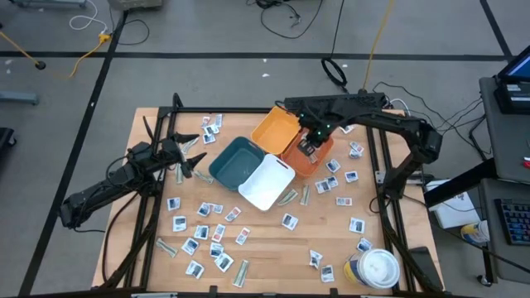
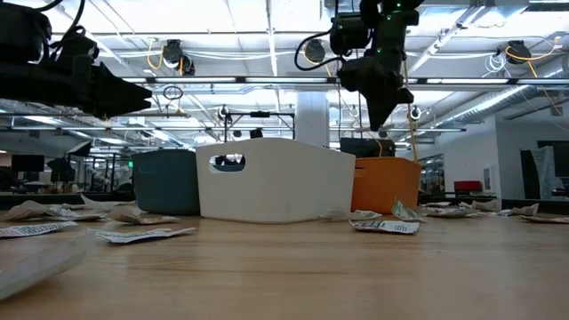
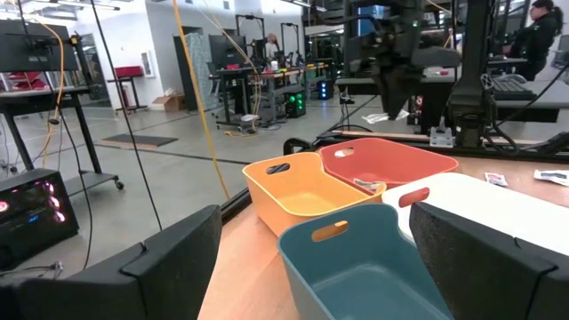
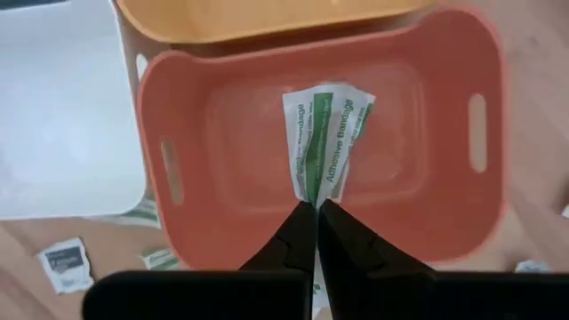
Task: Pick & Place First Aid Supplies
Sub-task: Put the green bandage pack into the orange bin
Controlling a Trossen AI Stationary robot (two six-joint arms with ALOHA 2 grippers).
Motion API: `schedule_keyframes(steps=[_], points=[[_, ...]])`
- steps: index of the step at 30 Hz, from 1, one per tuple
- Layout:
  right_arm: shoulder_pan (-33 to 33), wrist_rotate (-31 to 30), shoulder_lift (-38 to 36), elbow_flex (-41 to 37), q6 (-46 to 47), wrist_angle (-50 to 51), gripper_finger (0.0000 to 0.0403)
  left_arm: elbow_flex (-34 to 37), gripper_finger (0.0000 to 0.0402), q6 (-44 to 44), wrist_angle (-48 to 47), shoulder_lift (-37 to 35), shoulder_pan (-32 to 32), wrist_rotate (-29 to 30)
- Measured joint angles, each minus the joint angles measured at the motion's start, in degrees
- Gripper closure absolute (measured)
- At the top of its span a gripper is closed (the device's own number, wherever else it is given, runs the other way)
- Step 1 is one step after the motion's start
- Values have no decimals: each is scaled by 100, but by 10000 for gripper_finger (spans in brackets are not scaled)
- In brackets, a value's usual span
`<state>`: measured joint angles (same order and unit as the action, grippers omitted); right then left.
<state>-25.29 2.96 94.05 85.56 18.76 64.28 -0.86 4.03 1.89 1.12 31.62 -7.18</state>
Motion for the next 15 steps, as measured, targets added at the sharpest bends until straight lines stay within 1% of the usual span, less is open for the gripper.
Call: schedule_keyframes(steps=[6, 15], points=[[13, 5, 264, -418, -16, -512, 401, 0, 34, 0, 1, -1, 1, 0], [172, 2, 279, -1326, -65, -1649, 401, 0, 34, 0, 0, 0, 0, 0]])
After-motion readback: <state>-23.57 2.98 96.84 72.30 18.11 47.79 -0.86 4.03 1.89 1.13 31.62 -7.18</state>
